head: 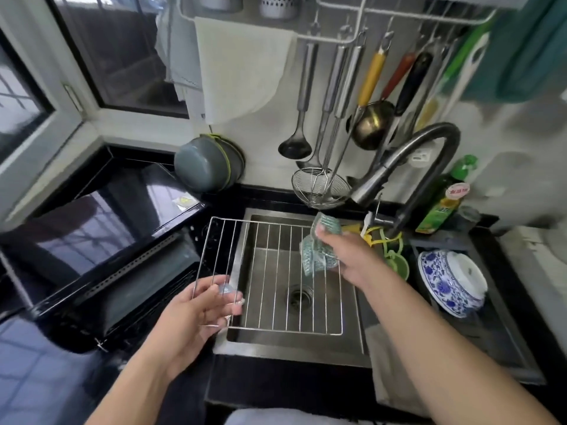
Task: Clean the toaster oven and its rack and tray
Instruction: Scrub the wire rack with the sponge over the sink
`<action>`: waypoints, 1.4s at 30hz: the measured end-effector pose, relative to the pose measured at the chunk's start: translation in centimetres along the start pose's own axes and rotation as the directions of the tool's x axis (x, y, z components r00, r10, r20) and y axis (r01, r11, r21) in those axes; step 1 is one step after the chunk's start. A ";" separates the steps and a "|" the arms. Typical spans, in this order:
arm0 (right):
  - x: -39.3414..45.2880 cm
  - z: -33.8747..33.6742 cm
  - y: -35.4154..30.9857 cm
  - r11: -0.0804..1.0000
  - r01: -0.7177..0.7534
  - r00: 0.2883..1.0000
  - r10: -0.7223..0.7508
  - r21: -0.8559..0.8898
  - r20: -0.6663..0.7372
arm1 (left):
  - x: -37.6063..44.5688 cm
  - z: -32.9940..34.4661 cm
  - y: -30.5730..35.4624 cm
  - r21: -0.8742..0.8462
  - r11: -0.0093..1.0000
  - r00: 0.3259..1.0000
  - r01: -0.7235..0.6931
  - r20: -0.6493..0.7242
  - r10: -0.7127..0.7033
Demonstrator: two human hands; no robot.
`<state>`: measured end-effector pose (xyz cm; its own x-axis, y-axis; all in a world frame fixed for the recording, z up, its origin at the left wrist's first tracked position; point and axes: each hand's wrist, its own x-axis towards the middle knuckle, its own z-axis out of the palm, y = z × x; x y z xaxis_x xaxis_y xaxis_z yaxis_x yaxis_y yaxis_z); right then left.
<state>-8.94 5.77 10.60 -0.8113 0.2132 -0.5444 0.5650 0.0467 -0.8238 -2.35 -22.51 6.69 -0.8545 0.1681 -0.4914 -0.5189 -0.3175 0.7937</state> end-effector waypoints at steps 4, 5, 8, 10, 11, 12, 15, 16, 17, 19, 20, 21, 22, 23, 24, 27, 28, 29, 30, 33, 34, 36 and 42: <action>-1.1 0.6 0.6 0.987 -0.032 0.983 0.003 0.155 0.183 | 1.1 -0.6 -0.6 -0.097 0.995 1.000 -0.008 -0.031 0.005; -1.3 1.0 1.3 0.995 -0.035 0.981 0.017 0.089 0.194 | 1.2 -0.7 -0.8 -0.157 0.988 0.999 -0.004 -0.046 -0.004; -1.3 2.6 3.6 0.990 0.031 0.995 -0.018 -0.141 0.097 | 1.4 -0.9 -1.1 -0.254 0.967 0.999 -0.006 -0.053 -0.007; -1.2 3.3 4.5 0.985 0.071 0.997 -0.076 -0.155 -0.026 | 1.5 -1.1 -0.9 -0.241 0.971 0.999 -0.004 -0.033 -0.004; -1.1 3.4 4.8 0.987 0.067 0.996 -0.075 -0.145 -0.048 | 1.5 -1.3 -0.7 -0.234 0.972 0.999 -0.005 -0.033 -0.003; -1.2 3.5 5.1 0.991 0.053 0.998 -0.057 -0.123 -0.026 | 1.5 -1.3 -0.5 -0.227 0.974 0.999 -0.010 -0.037 0.001; -1.7 2.7 5.9 0.997 -0.068 0.980 0.060 0.037 0.189 | 1.6 -1.3 -0.3 -0.213 0.976 0.998 -0.032 -0.061 0.019; -1.9 2.2 6.0 0.987 -0.100 0.969 0.069 0.123 0.238 | 1.6 -1.1 -0.3 -0.215 0.976 0.997 -0.038 -0.068 0.024; -2.1 1.8 6.0 0.980 -0.107 0.964 0.060 0.170 0.260 | 1.6 -0.8 -0.5 -0.215 0.976 0.997 -0.042 -0.072 0.027; -2.2 1.3 5.8 0.994 -0.044 0.979 0.022 0.103 0.204 | 1.5 0.0 -0.8 -0.203 0.978 0.998 -0.034 -0.057 0.023; -2.2 1.2 5.5 1.000 -0.007 0.991 0.003 0.024 0.137 | 1.4 0.5 -0.9 -0.198 0.980 0.999 -0.024 -0.038 0.017; -2.0 1.1 5.1 0.999 0.014 0.999 -0.011 -0.050 0.050 | 1.3 0.9 -0.9 -0.189 0.982 1.000 -0.014 -0.017 0.011; -1.7 0.9 4.6 0.995 0.022 0.999 -0.025 -0.098 -0.030 | 1.3 1.3 -0.7 -0.175 0.985 1.000 -0.009 0.003 0.010; -1.5 0.7 4.0 0.995 0.020 0.997 -0.028 -0.102 -0.077 | 1.2 1.5 -0.5 -0.150 0.989 1.000 -0.010 0.018 0.013; -1.1 0.4 3.4 0.997 0.001 0.996 -0.007 -0.073 -0.089 | 1.1 1.6 -0.3 -0.116 0.993 0.999 -0.013 0.030 0.017; 0.1 -1.5 1.6 0.996 -0.042 0.999 0.042 0.075 -0.011 | 0.6 1.4 0.0 -0.026 1.000 0.997 0.001 0.071 0.000; 0.4 -2.3 1.0 0.993 -0.037 0.999 0.033 0.112 0.037 | 0.4 1.4 0.0 -0.014 1.000 0.997 0.011 0.078 -0.010; 0.5 -2.9 0.5 0.989 -0.032 0.997 0.021 0.146 0.079 | 0.2 1.4 -0.1 -0.008 1.000 0.996 0.020 0.083 -0.019; 0.6 -3.3 0.1 0.984 -0.025 0.994 0.006 0.178 0.107 | 0.0 1.5 -0.1 -0.003 1.000 0.996 0.024 0.086 -0.024; 0.5 -3.1 -0.1 0.986 -0.011 0.998 0.001 0.166 0.059 | -0.1 1.8 -0.1 0.000 1.000 0.995 0.015 0.094 -0.015; 0.6 -2.7 0.1 0.993 -0.010 1.000 0.008 0.115 0.017 | 0.1 1.8 -0.1 -0.010 1.000 0.996 0.012 0.092 -0.011; 0.5 -1.7 0.4 1.000 0.027 0.998 -0.027 0.004 -0.059 | 0.2 2.0 -0.4 -0.052 0.999 0.997 -0.005 0.074 0.008; -0.9 0.2 3.9 0.998 -0.024 0.970 0.036 -0.055 0.242 | 0.3 2.1 -1.3 -0.300 0.949 0.994 -0.099 -0.082 0.078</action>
<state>-6.03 5.60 7.85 -0.8025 -0.0277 -0.5960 0.5914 0.0949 -0.8008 -2.03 -20.07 6.30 -0.8875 0.0653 -0.4561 -0.4008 -0.5977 0.6944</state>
